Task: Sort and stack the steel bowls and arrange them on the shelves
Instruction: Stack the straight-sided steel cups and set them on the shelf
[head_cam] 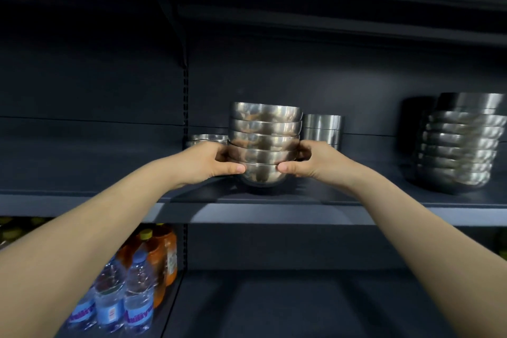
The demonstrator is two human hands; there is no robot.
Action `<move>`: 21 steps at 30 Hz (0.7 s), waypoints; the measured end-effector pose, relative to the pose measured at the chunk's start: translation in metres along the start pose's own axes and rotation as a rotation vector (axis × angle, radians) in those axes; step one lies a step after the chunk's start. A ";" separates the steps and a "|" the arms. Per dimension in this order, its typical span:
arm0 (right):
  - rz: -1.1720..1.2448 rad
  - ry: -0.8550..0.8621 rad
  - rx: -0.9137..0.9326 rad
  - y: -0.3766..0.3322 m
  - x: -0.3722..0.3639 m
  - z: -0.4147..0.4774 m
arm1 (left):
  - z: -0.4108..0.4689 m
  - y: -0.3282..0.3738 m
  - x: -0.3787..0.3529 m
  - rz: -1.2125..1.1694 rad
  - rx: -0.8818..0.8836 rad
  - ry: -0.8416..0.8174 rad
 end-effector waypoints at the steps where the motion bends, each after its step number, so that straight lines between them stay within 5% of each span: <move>1: -0.005 -0.001 -0.005 0.004 0.007 0.002 | 0.008 0.003 -0.004 -0.009 0.000 -0.003; 21: 0.000 -0.091 -0.031 0.069 0.058 0.047 | 0.078 0.009 -0.053 0.037 0.200 0.063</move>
Point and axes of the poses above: each hand's wrist, its own z-axis towards the middle knuckle, its own x-axis out of the back of the hand, y = z × x, the point moved 4 cm from there along z, towards the middle knuckle, and after that the axes turned 14 degrees about z, right-handed, at the moved point
